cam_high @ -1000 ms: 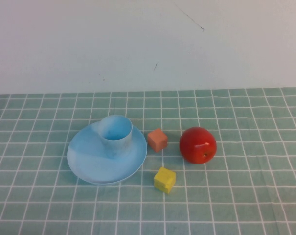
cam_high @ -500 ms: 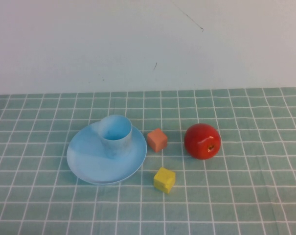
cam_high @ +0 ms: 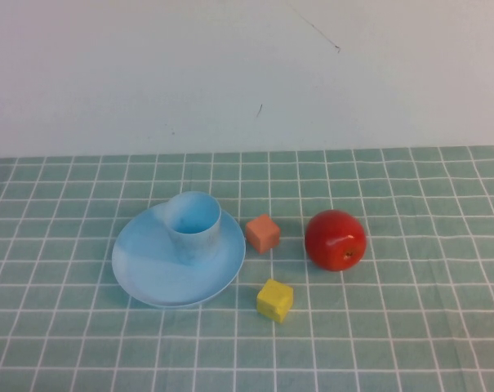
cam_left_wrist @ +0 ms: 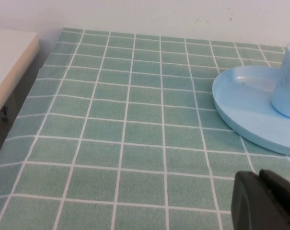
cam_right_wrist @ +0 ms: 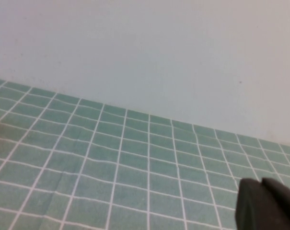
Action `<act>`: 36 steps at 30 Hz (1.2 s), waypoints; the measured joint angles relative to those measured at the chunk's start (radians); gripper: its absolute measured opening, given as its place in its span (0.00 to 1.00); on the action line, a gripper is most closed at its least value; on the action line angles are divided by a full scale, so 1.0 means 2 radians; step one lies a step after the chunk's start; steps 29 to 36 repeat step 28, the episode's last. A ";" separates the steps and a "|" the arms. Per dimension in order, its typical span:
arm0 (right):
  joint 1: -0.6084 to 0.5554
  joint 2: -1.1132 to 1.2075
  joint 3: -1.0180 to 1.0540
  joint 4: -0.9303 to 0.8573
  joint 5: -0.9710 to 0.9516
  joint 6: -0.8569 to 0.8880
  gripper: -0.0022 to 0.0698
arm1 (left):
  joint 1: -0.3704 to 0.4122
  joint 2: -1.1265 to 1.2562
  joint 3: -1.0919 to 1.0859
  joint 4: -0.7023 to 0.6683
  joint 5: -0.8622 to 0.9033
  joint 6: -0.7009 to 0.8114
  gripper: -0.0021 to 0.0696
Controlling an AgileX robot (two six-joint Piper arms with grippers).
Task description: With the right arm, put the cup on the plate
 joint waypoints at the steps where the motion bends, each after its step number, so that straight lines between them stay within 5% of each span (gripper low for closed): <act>1: 0.000 0.000 0.000 0.000 0.000 0.000 0.03 | 0.000 0.000 0.000 0.000 0.000 0.000 0.03; 36: 0.000 0.000 0.000 0.022 0.049 0.000 0.03 | 0.000 0.000 0.000 0.000 0.000 -0.001 0.03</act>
